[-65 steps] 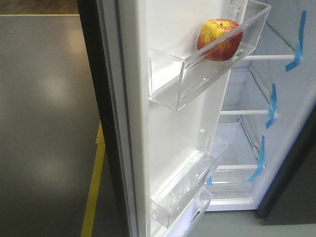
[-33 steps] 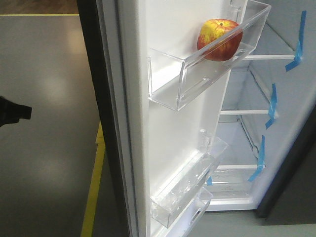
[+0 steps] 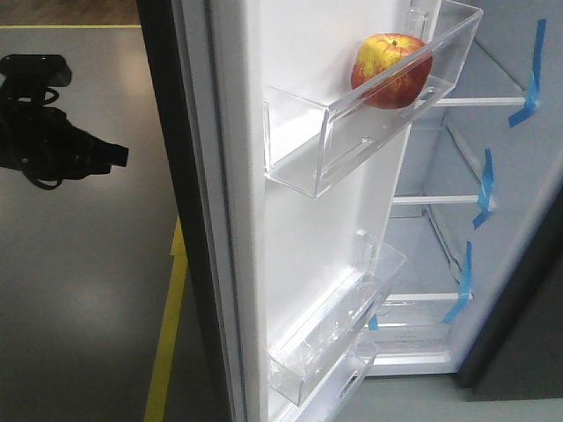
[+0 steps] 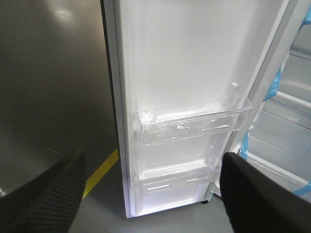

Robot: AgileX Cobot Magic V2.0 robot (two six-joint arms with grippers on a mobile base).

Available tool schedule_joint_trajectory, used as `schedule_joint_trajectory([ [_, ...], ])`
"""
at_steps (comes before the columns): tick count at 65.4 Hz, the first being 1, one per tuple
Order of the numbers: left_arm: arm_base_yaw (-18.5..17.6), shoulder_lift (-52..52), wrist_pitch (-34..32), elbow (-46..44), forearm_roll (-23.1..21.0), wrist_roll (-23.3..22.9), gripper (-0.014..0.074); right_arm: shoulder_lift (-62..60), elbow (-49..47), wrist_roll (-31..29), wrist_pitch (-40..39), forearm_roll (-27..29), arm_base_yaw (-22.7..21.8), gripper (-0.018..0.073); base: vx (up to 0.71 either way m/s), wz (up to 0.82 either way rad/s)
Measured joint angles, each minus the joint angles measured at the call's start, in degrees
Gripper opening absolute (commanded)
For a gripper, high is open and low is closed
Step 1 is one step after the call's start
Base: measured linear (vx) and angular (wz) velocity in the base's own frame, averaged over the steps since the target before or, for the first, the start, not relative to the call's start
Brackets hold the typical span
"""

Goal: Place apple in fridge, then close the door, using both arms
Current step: 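Swing the left arm toward the outer face of the refrigerator door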

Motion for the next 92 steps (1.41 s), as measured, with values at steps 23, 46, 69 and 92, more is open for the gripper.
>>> schedule_joint_trajectory([
  [23,-4.5,9.2,-0.6,-9.3,-0.2,0.4,-0.0006,0.0,0.0,0.0,0.0,0.0,0.0,0.0539,0.00,0.00],
  [46,-10.8,9.9,-0.9,-10.1,0.4,0.5,-0.0006,0.0,0.0,0.0,0.0,0.0,0.0,0.0539,0.00,0.00],
  [69,-18.4,9.9,-0.8,-10.1,-0.4,0.5,-0.0006,0.0,0.0,0.0,0.0,0.0,0.0,0.0539,0.00,0.00],
  [92,-27.3,10.2,-6.8,-10.1,-6.4,3.0,-0.0006,0.0,0.0,0.0,0.0,0.0,0.0,0.0539,0.00,0.00],
])
